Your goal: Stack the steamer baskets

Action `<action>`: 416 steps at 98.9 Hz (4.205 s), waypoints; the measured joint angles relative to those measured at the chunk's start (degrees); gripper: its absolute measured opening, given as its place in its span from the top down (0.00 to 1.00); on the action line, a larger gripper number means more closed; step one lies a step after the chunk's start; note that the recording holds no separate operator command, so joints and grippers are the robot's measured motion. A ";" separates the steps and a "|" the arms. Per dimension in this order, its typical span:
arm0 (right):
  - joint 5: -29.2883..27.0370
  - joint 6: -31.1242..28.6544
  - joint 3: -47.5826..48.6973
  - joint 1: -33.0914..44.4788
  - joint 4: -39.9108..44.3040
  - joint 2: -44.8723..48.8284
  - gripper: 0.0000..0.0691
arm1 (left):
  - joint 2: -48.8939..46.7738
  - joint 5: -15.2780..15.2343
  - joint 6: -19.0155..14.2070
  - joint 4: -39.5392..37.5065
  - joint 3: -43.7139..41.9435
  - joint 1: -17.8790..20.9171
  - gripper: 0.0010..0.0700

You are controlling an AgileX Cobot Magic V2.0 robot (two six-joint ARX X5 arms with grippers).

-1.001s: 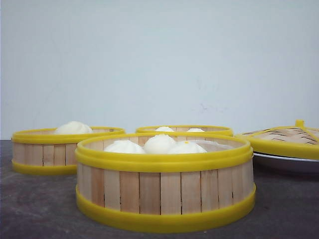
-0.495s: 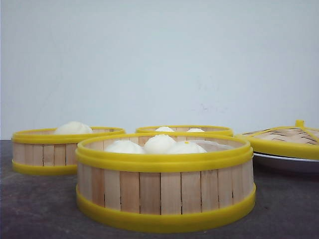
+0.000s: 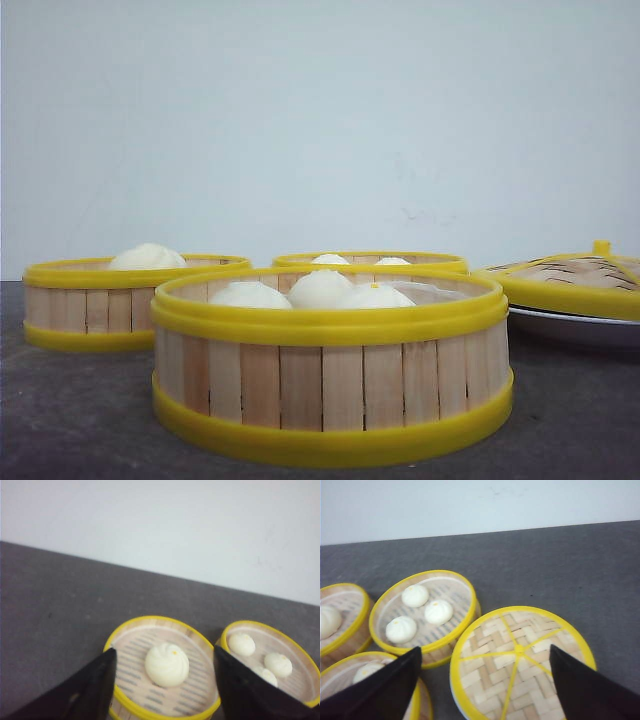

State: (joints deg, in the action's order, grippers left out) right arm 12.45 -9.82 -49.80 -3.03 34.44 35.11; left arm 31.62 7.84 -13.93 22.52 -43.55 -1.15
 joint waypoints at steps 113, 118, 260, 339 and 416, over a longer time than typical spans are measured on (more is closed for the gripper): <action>1.29 -4.52 -34.21 -8.31 -7.48 70.75 0.27 | -0.31 11.63 0.66 -0.15 0.00 -9.92 0.43; 1.01 -4.52 -34.21 -8.31 -8.41 71.95 0.30 | -0.46 11.65 0.66 -0.04 0.00 -10.16 0.43; -5.60 -10.88 -34.69 -11.58 -22.25 81.00 0.95 | -2.84 11.65 0.66 8.72 0.00 -13.40 0.43; -0.57 -2.01 -36.94 -14.78 6.99 48.72 0.95 | -9.86 14.03 0.66 12.00 0.00 -13.40 0.43; -2.97 0.44 -22.56 -22.49 13.16 32.98 0.95 | -10.45 17.49 0.66 14.64 0.00 -13.40 0.43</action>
State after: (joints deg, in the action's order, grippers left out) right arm 9.48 -9.39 -72.36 -25.52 47.59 68.10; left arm 21.17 25.32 -13.28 37.17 -43.55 -14.55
